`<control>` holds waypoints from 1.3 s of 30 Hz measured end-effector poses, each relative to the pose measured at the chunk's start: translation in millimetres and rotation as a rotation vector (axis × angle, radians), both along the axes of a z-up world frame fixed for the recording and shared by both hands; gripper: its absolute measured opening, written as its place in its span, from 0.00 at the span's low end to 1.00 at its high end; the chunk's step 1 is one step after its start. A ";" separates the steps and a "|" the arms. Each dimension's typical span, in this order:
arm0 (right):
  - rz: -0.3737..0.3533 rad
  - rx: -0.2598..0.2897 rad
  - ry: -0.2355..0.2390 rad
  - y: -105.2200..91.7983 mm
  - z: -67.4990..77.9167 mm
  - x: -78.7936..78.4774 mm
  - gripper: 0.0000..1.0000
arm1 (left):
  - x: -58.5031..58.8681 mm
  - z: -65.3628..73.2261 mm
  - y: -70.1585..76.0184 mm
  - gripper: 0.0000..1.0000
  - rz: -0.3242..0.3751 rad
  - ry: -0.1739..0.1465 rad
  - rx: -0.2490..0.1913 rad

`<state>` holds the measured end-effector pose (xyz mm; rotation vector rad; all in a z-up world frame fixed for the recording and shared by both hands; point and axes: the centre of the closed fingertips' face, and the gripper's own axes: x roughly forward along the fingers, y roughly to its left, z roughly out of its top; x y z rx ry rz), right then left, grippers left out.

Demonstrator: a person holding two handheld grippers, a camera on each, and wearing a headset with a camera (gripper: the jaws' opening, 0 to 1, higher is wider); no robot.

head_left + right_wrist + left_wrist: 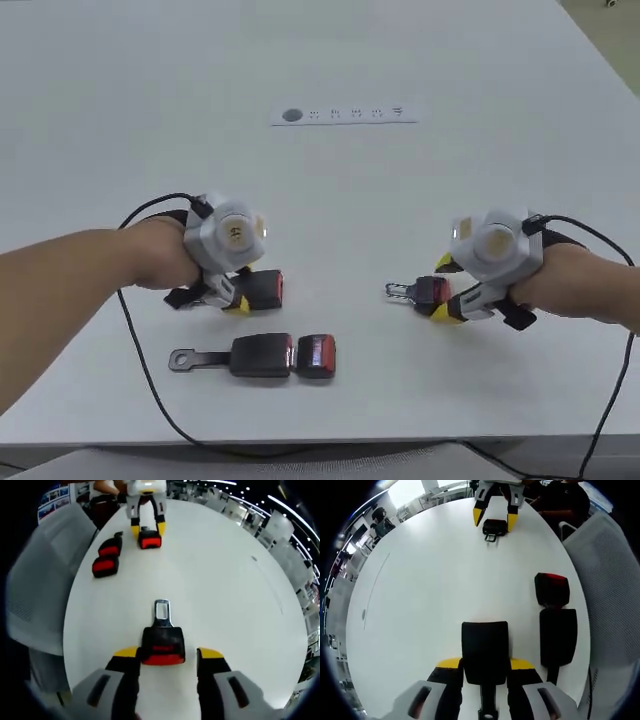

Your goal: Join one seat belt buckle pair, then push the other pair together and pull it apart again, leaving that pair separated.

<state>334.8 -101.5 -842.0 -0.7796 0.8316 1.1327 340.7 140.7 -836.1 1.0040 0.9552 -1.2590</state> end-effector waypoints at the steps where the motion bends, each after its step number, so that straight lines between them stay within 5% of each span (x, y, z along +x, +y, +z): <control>1: -0.013 0.011 0.004 -0.6 -0.6 -0.5 0.46 | 3.2 0.7 1.1 0.37 0.036 -0.014 -0.005; 6: -0.084 0.051 -0.048 -6.4 0.8 3.9 0.52 | 5.0 2.5 5.4 0.46 0.056 -0.039 -0.025; 9: -0.133 0.055 -0.067 -11.9 2.7 1.6 0.58 | 7.0 5.6 12.9 0.61 0.067 -0.082 -0.021; 11: -0.154 0.076 -0.082 -14.0 7.2 -1.4 0.60 | 9.3 12.8 19.1 0.65 0.072 -0.111 -0.022; 12: -0.182 0.100 -0.092 -16.3 11.9 -5.9 0.61 | 10.5 25.2 22.8 0.66 0.060 -0.160 -0.029; 14: -0.190 0.115 -0.099 -18.0 16.9 -14.7 0.63 | 7.6 38.4 27.2 0.68 0.057 -0.195 -0.038; 16: -0.188 0.133 -0.092 -18.5 20.7 -28.8 0.64 | 1.4 54.5 29.6 0.72 0.090 -0.223 -0.086; 18: -0.196 0.157 -0.093 -17.9 27.1 -40.4 0.65 | -4.8 60.7 35.9 0.74 0.128 -0.221 -0.130; 23: -0.280 0.274 -0.099 -14.5 52.0 -59.0 0.69 | -32.3 69.3 59.3 0.80 0.198 -0.209 -0.164; 30: -0.330 0.315 -0.075 -14.6 61.4 -81.6 0.83 | -73.2 70.1 79.5 1.00 0.334 -0.214 -0.258; 34: -0.350 0.335 -0.102 -6.5 66.3 -85.9 0.99 | -80.8 73.8 83.3 1.00 0.412 -0.248 -0.290; 39: -0.366 0.314 -0.131 -7.6 64.6 -82.3 1.00 | -95.5 72.8 81.1 1.00 0.438 -0.229 -0.309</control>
